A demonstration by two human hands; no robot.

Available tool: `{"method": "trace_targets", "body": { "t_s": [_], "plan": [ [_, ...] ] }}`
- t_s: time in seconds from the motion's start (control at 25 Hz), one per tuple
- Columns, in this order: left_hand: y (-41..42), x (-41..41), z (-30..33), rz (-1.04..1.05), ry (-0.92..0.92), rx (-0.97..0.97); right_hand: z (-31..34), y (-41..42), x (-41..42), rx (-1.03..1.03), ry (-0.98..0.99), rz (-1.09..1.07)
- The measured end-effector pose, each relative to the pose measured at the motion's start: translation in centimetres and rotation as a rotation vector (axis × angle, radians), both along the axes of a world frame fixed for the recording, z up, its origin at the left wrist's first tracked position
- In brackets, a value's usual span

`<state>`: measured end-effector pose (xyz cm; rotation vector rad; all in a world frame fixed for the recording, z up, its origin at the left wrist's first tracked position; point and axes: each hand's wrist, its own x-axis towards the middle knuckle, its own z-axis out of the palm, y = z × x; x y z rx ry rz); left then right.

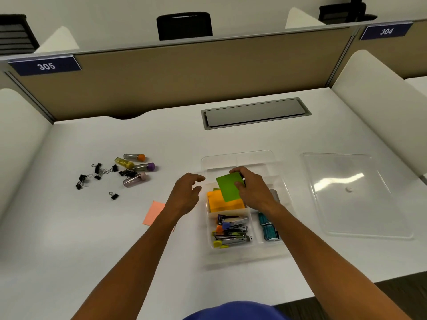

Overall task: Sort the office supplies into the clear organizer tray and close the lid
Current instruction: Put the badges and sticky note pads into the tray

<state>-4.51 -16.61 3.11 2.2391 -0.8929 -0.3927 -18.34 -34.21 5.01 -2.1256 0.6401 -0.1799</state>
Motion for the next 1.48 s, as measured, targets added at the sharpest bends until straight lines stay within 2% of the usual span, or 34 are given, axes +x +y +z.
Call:
{"method": "trace_targets", "body": {
  "t_s": [0.12, 0.2, 0.28, 0.6, 0.8, 0.92, 1.0, 1.24, 1.48],
  "plan": [
    [1.8, 0.1, -0.5, 0.066, 0.023, -0.031, -0.6, 0.5, 0.8, -0.024, 0.189, 0.103],
    [2.8, 0.2, -0.8, 0.105, 0.030, -0.042, -0.8, 0.8, 1.0, -0.159, 0.338, 0.187],
    [3.7, 0.3, -1.0, 0.144, 0.032, -0.048, -0.8, 1.1, 0.9, -0.292, 0.371, 0.194],
    [8.0, 1.8, -3.2, 0.321, 0.097, 0.022, -0.5, 2.2, 1.3, -0.579, 0.474, 0.113],
    [10.0, 2.8, -4.1, 0.349, 0.133, 0.046, 0.0, 4.4, 2.3, -0.549, 0.317, 0.077],
    [11.4, 3.3, -4.5, 0.358, 0.125, 0.046, 0.2, 7.5, 3.7, -0.495, 0.134, 0.146],
    [12.4, 3.8, -4.8, 0.372, 0.116, 0.043, -0.3, 9.7, 4.7, -0.496, 0.087, 0.241],
    [16.4, 6.1, -5.5, 0.465, 0.122, 0.031, -2.7, 15.7, 8.1, -0.462, 0.315, 0.475],
    [18.8, 8.5, -6.2, 0.586, 0.095, -0.006, -4.9, 18.3, 10.1, -0.544, 0.461, 0.495]
  ]
}}
